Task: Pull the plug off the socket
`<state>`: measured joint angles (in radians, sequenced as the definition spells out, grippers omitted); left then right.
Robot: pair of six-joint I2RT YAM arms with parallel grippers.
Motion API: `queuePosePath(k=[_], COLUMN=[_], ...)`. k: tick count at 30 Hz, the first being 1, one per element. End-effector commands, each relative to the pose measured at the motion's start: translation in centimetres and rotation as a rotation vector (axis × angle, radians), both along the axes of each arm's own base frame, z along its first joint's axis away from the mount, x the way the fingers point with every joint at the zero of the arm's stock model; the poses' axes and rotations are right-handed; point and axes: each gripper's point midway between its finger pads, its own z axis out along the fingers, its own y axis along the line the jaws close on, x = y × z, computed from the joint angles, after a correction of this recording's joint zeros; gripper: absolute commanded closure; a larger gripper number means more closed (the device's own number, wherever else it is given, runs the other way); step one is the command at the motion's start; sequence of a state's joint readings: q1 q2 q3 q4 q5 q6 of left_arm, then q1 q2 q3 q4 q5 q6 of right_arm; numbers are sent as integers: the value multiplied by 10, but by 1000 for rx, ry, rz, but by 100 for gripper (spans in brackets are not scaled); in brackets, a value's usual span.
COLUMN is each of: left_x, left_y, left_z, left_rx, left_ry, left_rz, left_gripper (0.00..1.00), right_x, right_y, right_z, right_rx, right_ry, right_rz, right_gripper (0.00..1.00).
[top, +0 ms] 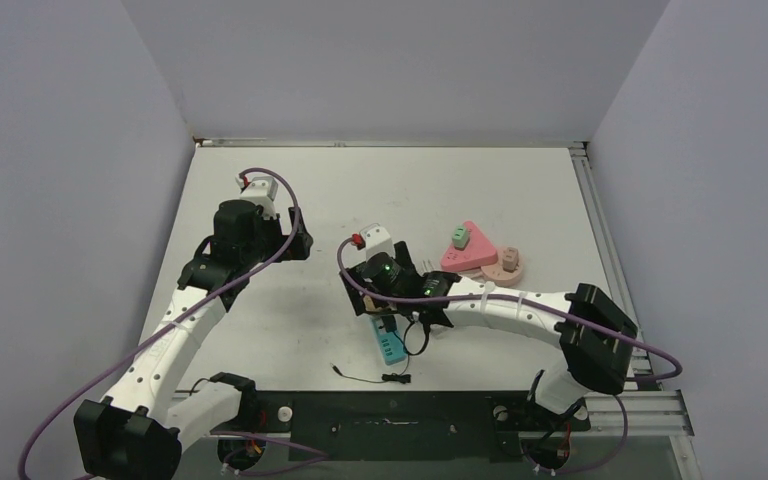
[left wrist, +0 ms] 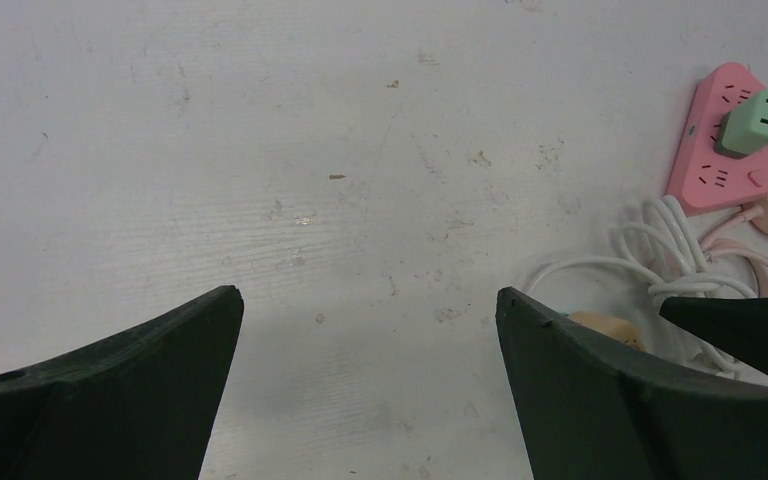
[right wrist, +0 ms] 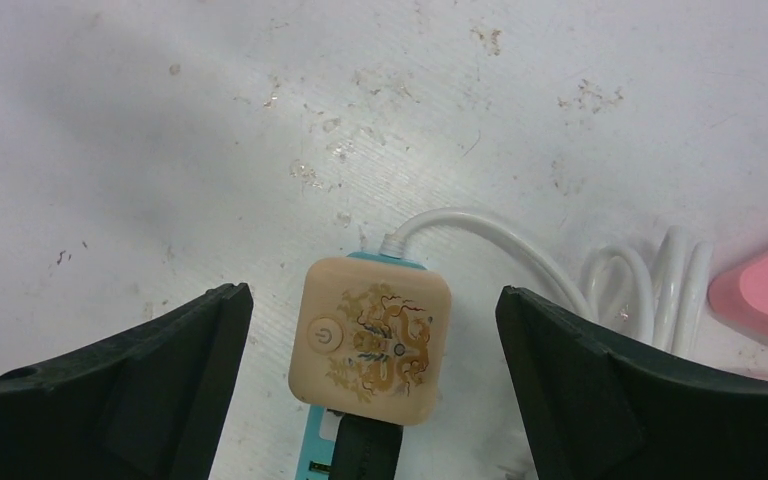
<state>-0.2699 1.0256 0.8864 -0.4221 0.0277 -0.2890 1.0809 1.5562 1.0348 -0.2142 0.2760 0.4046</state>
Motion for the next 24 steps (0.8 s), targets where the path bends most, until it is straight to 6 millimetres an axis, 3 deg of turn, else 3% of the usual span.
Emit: queuePosePath(k=[1,8,15,24], left_x=[7,7,8,8], left_y=[1,1,1,0], left_z=[11,10,10,8], left_rx=[-12,-13,-14,-16], left_ry=[-45,-38,-37,-32], left_rz=[20,20,23,17], left_gripper=[4,4,4,4], right_x=[7,-8,-7,-8], right_y=[-15,-8,-7,-7], right_z=[-4,-10,-17,-26], right_rx=[-65,-162,-197,-207], right_ry=[20,-14,-21,-11], right_rz=[-146,-146,-153,-144], right_gripper=[0,4,9,42])
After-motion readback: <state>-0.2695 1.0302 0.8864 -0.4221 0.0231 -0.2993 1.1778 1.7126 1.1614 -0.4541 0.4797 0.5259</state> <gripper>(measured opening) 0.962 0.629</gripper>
